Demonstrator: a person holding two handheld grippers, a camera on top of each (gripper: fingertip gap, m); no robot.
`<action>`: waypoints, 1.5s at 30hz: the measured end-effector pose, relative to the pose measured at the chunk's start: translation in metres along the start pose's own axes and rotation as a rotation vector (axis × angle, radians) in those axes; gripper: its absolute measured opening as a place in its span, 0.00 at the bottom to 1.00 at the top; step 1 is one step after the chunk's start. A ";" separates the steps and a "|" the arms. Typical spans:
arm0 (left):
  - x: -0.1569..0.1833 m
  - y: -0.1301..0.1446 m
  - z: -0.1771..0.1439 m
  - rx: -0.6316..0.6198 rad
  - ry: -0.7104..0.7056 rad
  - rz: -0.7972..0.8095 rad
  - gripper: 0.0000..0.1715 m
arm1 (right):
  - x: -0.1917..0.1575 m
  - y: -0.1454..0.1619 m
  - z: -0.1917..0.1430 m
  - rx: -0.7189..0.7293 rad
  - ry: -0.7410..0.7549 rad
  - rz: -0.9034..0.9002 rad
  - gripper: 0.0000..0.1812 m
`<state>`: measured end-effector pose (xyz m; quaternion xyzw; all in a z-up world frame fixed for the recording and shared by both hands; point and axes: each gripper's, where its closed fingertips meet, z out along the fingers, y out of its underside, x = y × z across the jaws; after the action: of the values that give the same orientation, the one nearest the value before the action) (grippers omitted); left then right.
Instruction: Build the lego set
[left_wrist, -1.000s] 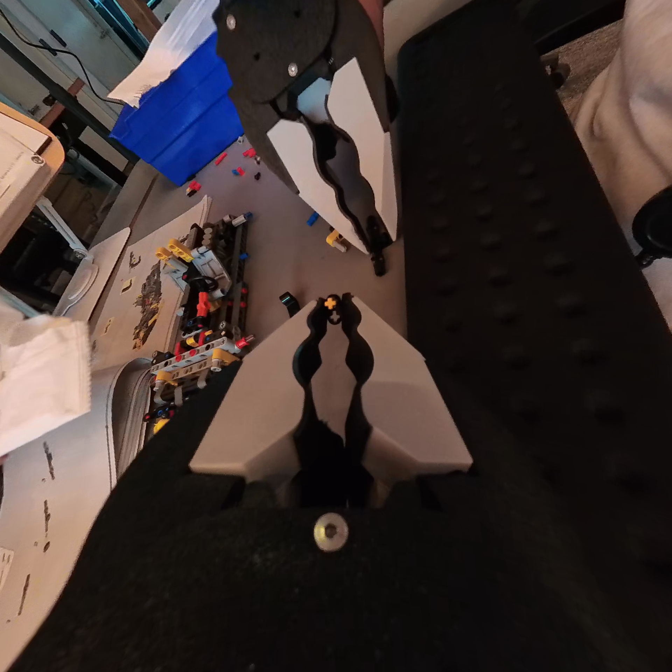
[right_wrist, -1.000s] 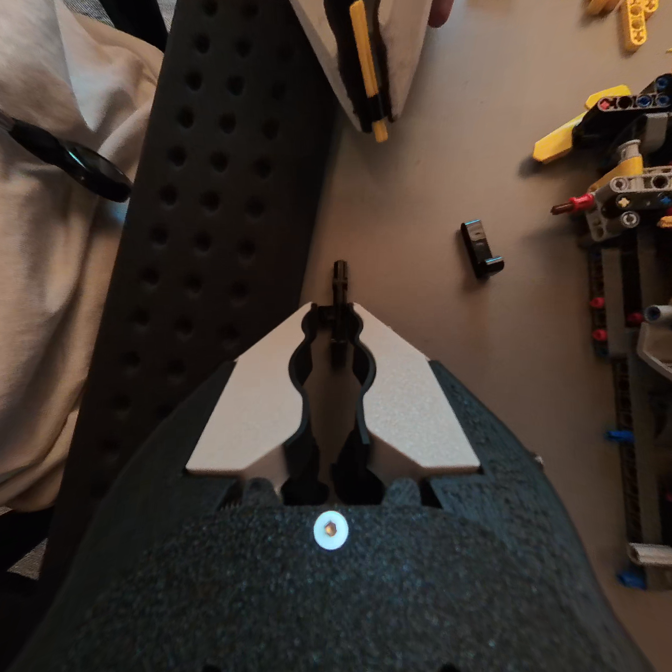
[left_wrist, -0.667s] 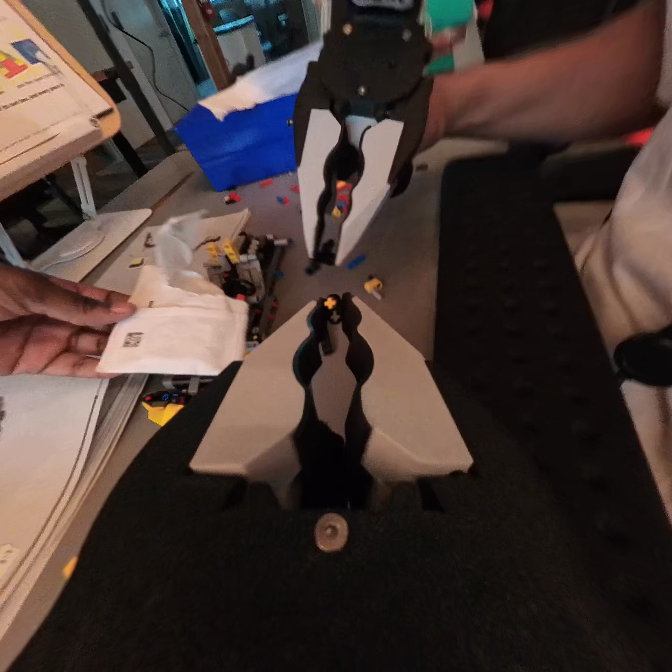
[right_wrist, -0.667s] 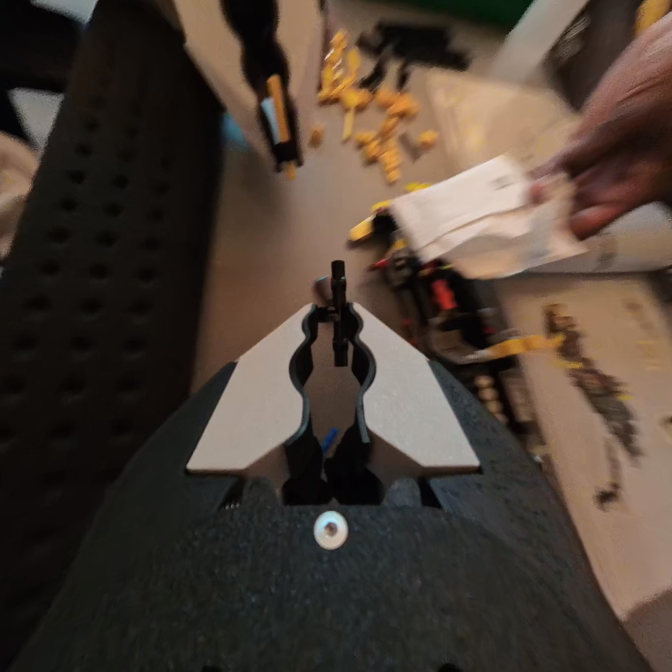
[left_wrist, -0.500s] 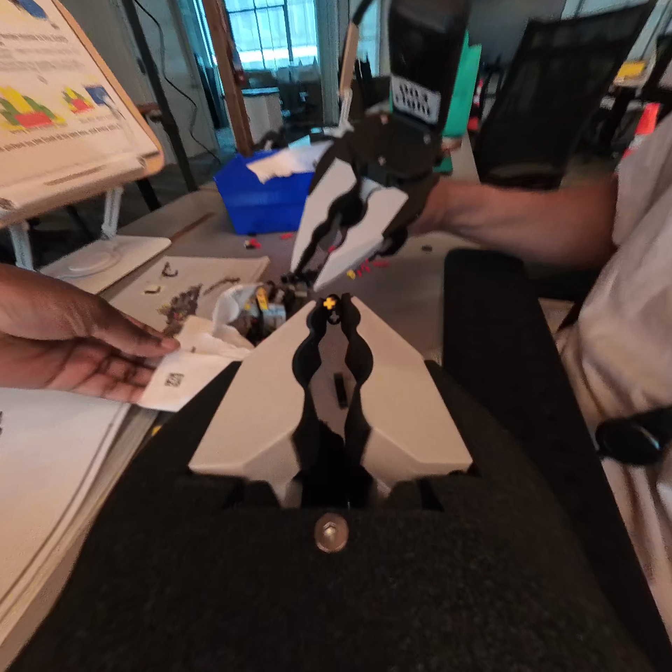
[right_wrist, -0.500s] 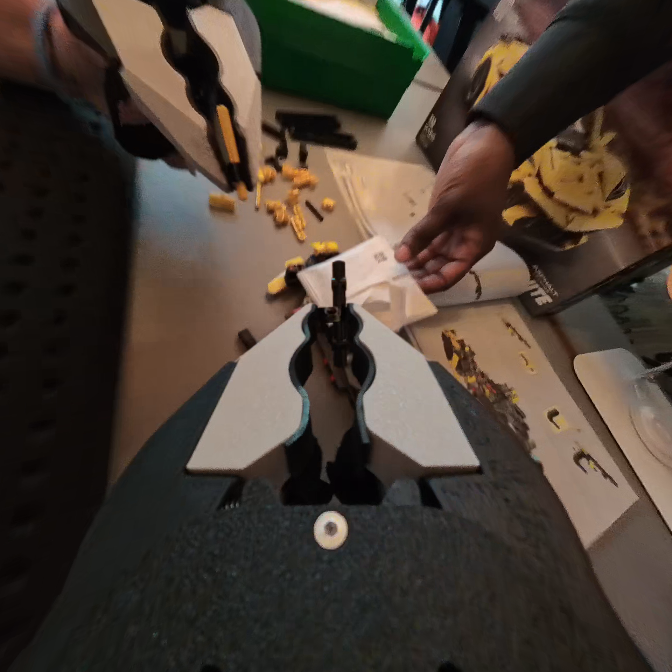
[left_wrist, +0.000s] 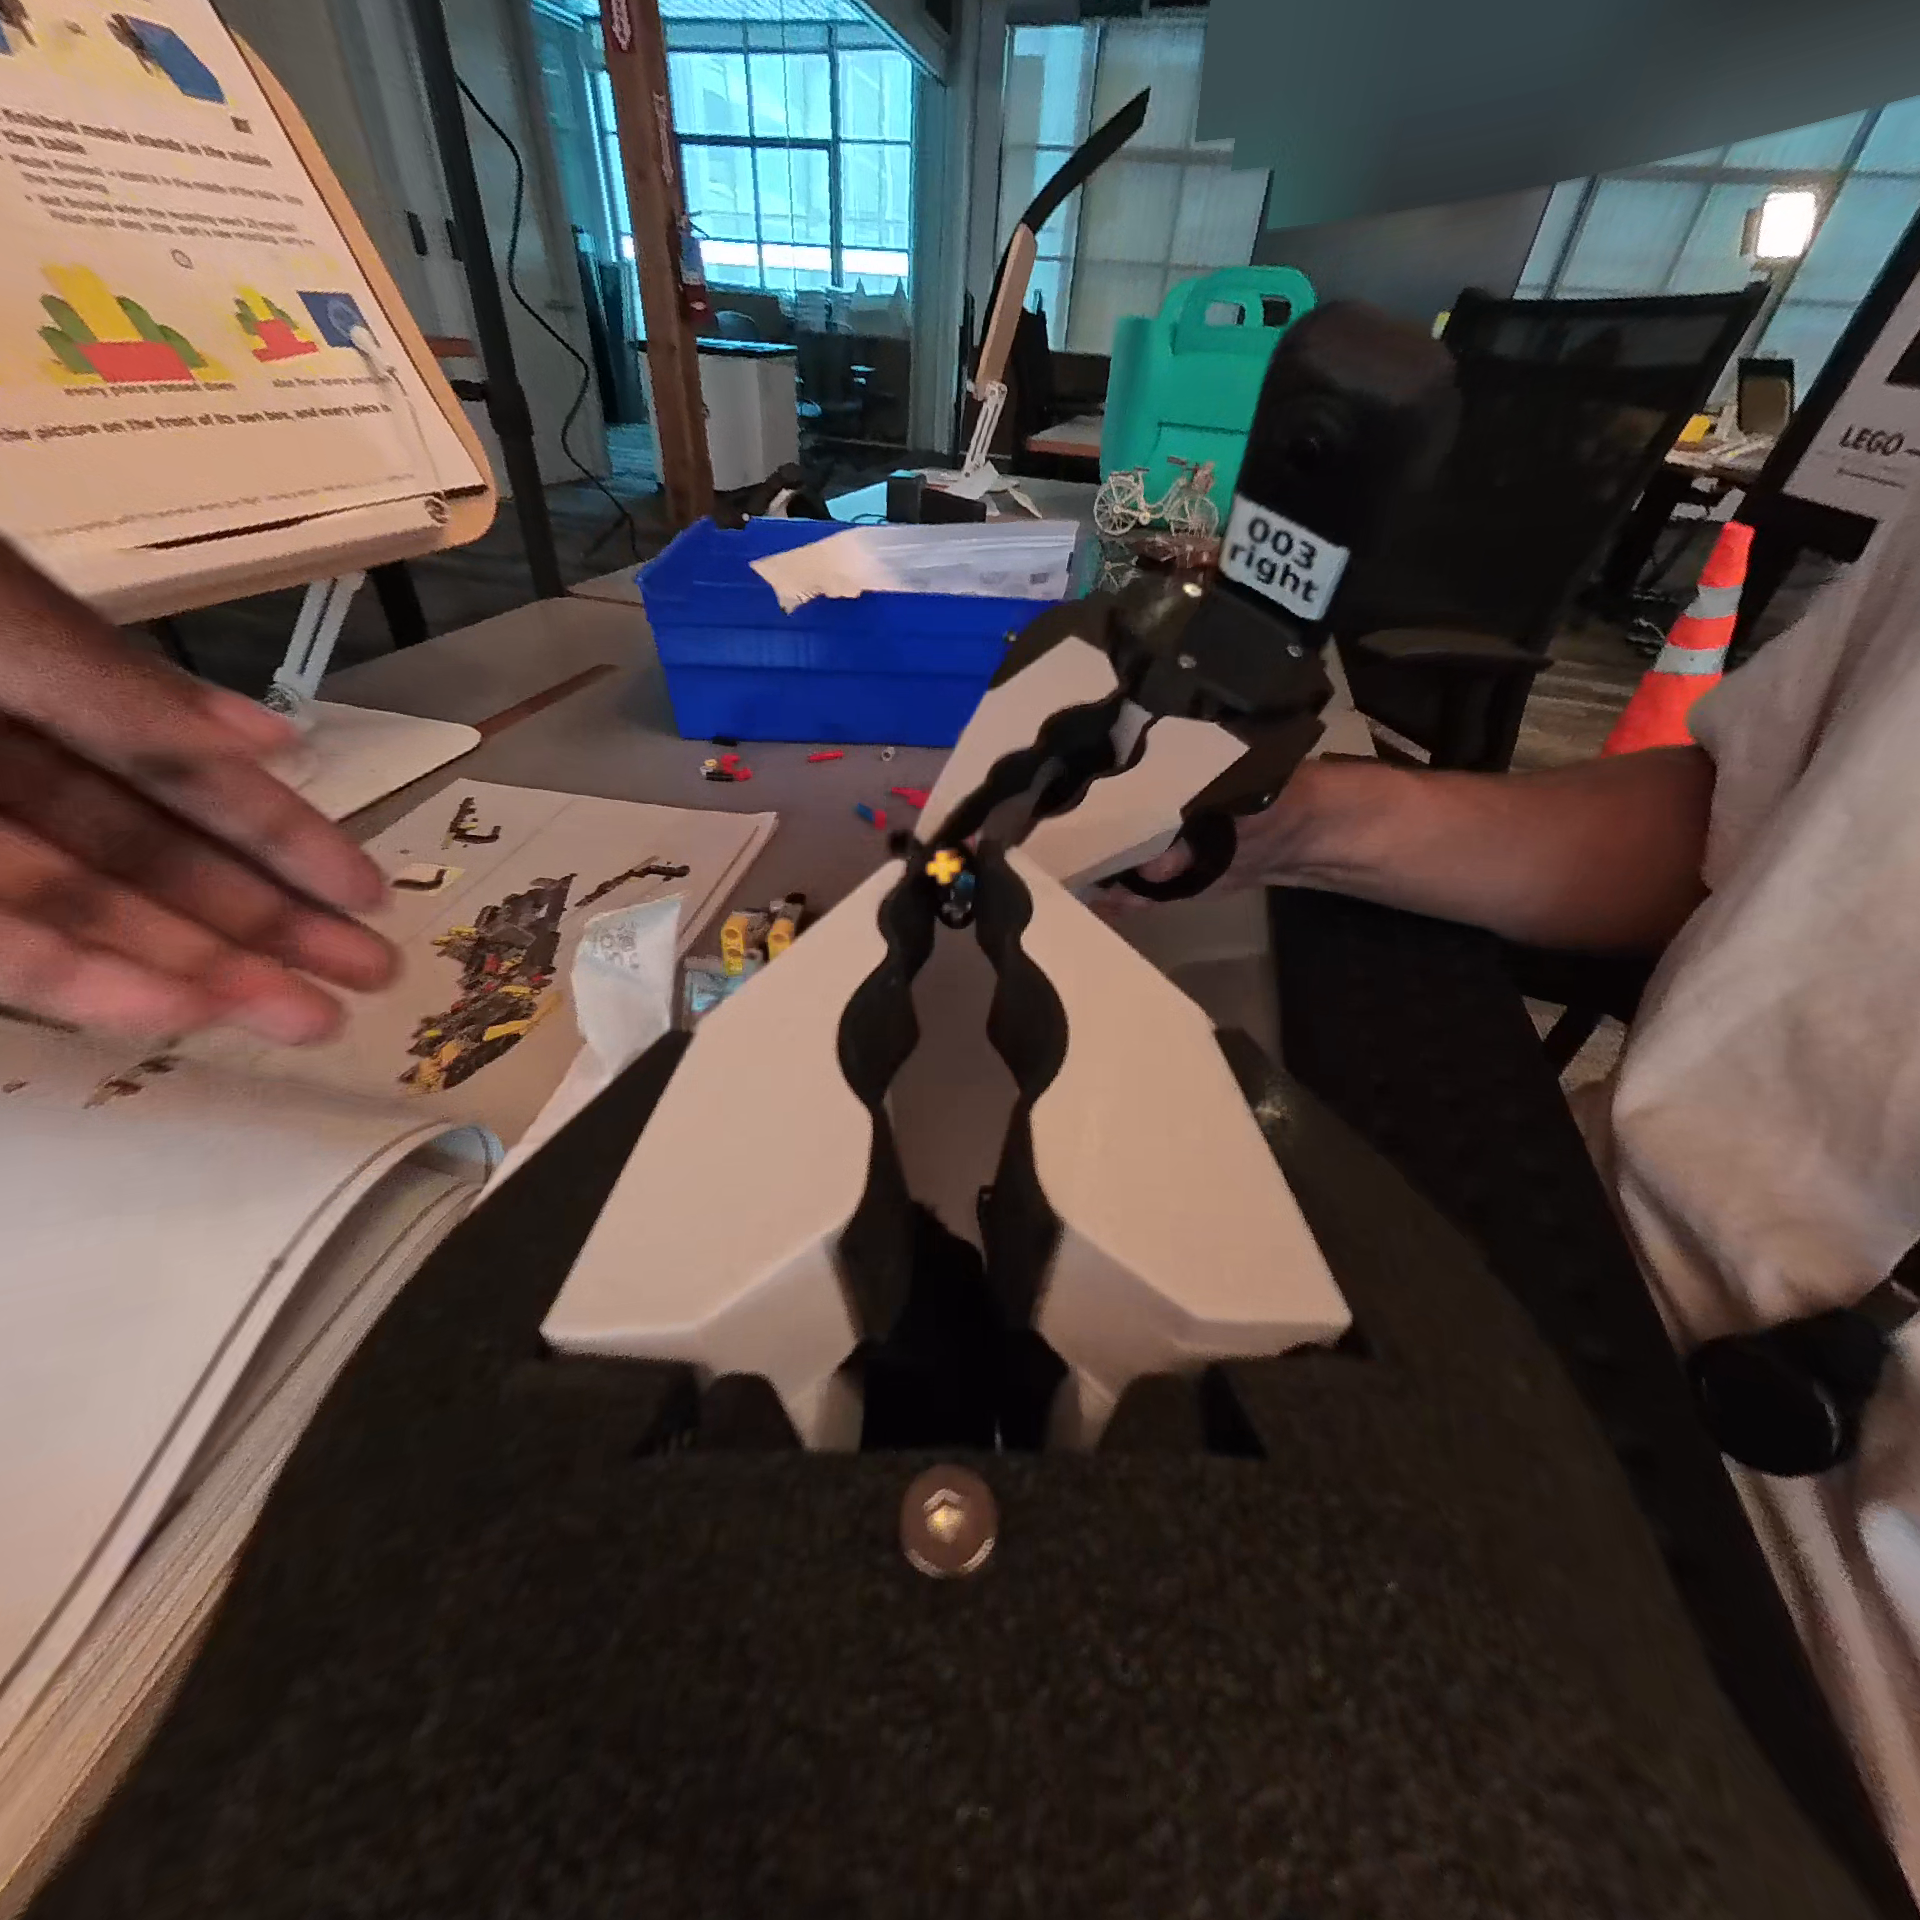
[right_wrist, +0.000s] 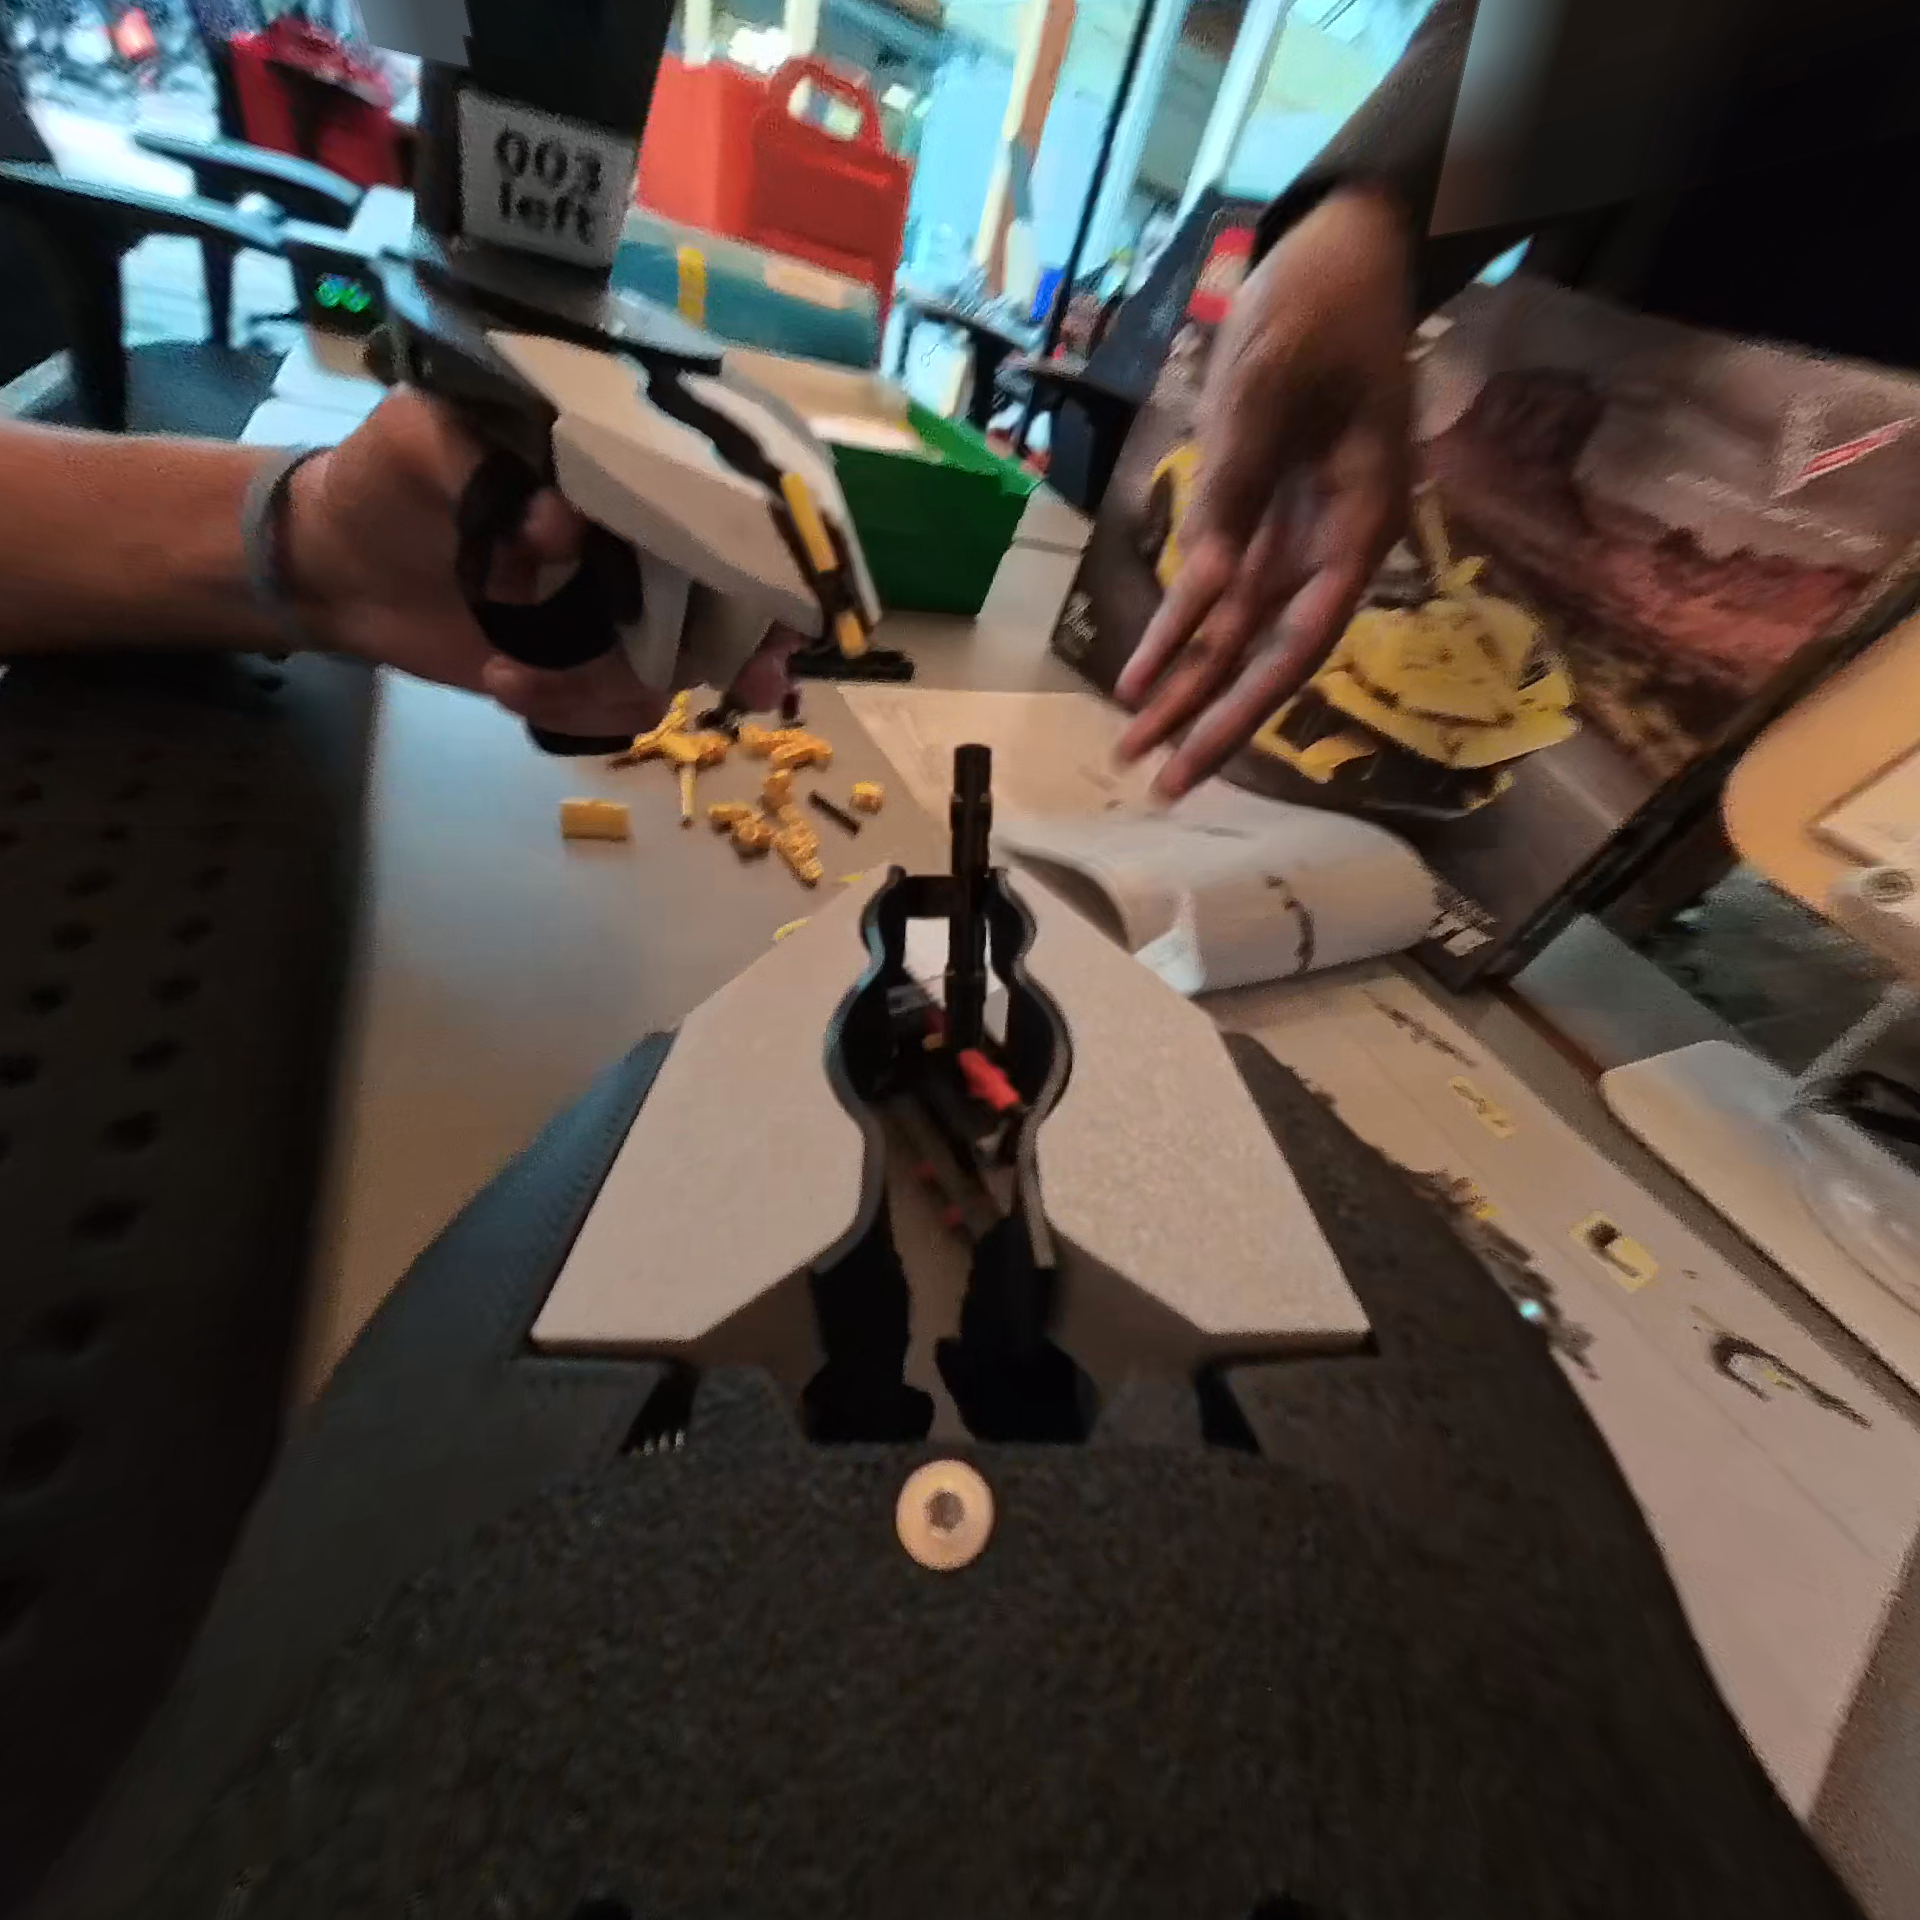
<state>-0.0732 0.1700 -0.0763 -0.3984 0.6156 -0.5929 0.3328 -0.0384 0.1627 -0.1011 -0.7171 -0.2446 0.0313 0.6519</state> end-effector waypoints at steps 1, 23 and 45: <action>0.001 0.003 0.000 -0.011 0.002 0.013 0.03 | -0.005 0.006 0.003 -0.034 -0.036 0.011 0.08; -0.007 0.031 0.001 -0.087 -0.001 -0.081 0.03 | -0.016 0.015 0.016 -0.108 0.046 -0.304 0.08; -0.010 0.037 0.007 -0.101 -0.017 -0.086 0.03 | -0.016 0.015 0.015 -0.114 0.045 -0.301 0.08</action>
<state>-0.0658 0.1750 -0.1144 -0.4458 0.6242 -0.5713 0.2920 -0.0534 0.1696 -0.1222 -0.7087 -0.3360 -0.0965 0.6129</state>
